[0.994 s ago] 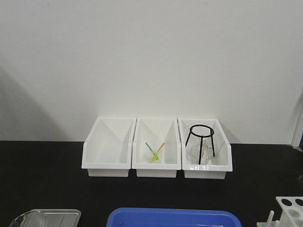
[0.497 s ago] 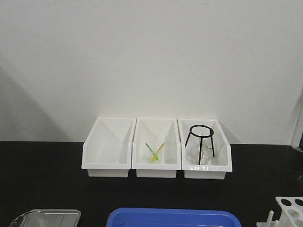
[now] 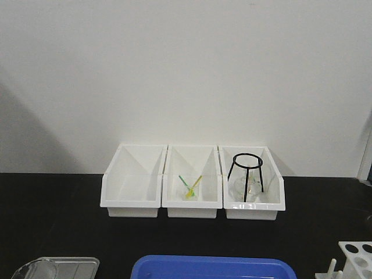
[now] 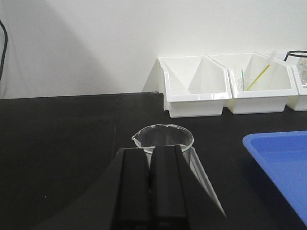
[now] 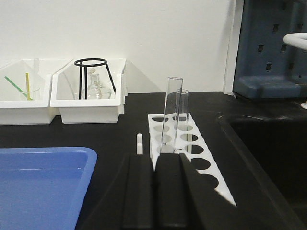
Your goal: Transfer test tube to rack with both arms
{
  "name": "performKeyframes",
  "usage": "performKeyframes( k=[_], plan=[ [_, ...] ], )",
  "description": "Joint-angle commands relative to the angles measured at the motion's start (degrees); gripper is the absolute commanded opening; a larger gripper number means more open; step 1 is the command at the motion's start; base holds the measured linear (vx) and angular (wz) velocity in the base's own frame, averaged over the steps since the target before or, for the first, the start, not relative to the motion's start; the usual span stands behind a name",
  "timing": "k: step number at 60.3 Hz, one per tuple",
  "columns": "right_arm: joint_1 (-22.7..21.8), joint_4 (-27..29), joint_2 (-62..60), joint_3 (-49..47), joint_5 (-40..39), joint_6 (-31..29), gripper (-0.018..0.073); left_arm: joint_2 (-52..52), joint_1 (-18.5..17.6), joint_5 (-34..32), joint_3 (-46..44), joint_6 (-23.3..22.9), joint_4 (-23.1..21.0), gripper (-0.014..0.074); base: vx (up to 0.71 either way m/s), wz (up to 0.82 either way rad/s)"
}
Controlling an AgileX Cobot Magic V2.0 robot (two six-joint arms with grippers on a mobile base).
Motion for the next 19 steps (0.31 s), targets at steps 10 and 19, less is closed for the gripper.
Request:
performKeyframes(
  k=[10,19],
  plan=[
    [-0.4,-0.5,-0.9,0.2,-5.1,0.0,-0.0011,-0.9,-0.1,-4.7,0.2,-0.2,0.0,-0.0006,0.0,0.0],
    [-0.4,-0.5,-0.9,0.2,-5.1,0.0,-0.0011,-0.9,-0.1,-4.7,0.2,-0.2,0.0,-0.0006,0.0,0.0]
  ],
)
